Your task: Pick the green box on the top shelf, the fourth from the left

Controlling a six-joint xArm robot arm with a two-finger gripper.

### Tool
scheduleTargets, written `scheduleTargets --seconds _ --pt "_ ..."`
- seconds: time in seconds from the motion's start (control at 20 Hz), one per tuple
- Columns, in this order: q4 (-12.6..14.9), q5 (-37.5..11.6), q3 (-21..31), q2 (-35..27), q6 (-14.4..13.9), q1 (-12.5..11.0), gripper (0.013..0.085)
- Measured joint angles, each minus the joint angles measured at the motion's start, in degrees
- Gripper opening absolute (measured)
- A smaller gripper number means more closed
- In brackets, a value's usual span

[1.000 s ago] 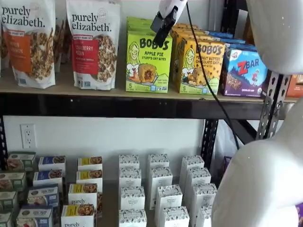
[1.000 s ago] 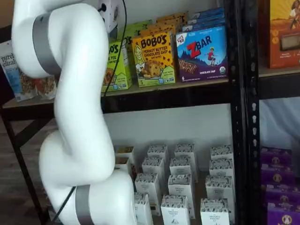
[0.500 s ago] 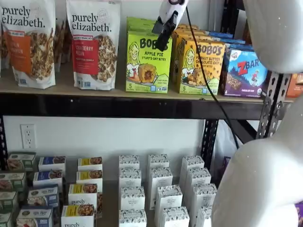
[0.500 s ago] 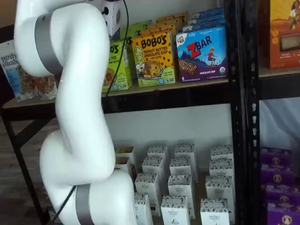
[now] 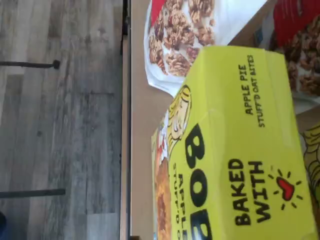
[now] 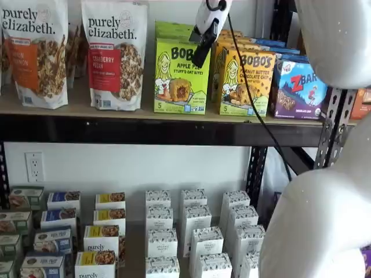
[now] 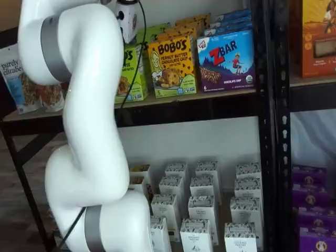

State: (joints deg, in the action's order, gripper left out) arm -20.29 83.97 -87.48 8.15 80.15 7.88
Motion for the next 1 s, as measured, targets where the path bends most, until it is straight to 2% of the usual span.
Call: scheduleTargets --seconds 0.3,0.4,0.45,0.55,0.6,0.7,1.0 --pt "-0.47 -1.13 0.81 0.09 0.37 -0.16 0.085" --pt "-0.61 -1.38 0.91 0.02 0.44 -0.17 0.077" --pt "-0.61 -1.45 0.94 -0.01 0.44 -0.17 0.077" --pt "-0.61 -1.66 1.06 -0.01 0.45 -0.12 0.069" --pt "-0.71 -1.74 1.11 -0.01 0.47 -0.12 0.069" --pt "-0.94 -1.74 1.13 -0.01 0.54 -0.2 0.061" --pt "-1.07 -1.19 0.66 -0.27 0.59 -0.33 0.061"
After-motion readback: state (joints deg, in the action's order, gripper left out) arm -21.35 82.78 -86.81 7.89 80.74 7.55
